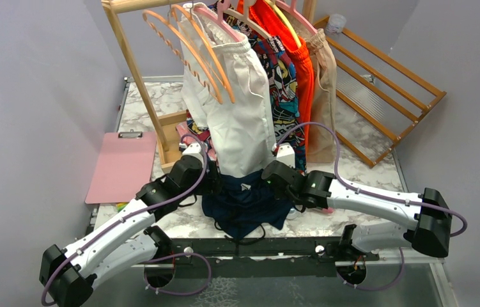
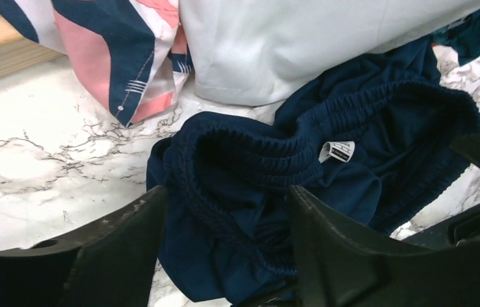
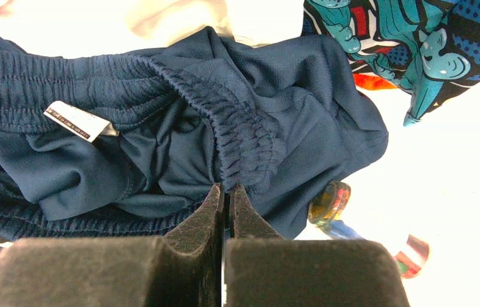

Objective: Place the shorts on the hanger
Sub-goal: Adjust the shorts at the center of the board.

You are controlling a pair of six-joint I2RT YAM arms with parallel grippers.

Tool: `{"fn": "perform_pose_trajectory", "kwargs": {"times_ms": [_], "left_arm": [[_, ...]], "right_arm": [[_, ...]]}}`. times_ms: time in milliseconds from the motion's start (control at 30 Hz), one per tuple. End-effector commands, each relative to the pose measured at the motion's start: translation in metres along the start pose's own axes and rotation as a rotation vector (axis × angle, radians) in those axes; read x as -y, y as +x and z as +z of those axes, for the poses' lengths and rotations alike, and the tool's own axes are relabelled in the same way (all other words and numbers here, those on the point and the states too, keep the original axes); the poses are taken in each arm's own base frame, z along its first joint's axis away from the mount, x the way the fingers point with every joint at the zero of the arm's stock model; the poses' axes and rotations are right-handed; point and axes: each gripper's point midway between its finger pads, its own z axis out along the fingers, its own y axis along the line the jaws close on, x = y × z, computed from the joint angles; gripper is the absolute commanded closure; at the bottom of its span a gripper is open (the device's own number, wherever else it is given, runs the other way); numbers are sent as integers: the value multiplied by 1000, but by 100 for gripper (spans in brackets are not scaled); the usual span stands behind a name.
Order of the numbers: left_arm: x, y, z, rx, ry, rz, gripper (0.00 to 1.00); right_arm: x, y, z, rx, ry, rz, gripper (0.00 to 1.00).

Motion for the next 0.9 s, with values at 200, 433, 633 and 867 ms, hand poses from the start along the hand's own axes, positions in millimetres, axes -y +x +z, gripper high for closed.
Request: {"fn": "perform_pose_trajectory", "kwargs": {"times_ms": [200,433,633,867], "left_arm": [[13,-9,-6,-91,11,115,20],[1,-12,-2,-132,-78,184,20],[-5,-7,11,-180,-124,217,21],[-8,-20,15,-156,-161,275,24]], "right_arm": [[12,-5,-5,18,22,-108,99],[15,-4,-9,33,-10,-141,99],[20,-2,-11,37,-10,-154,99],[18,-4,-17,53,-54,-155,99]]}}
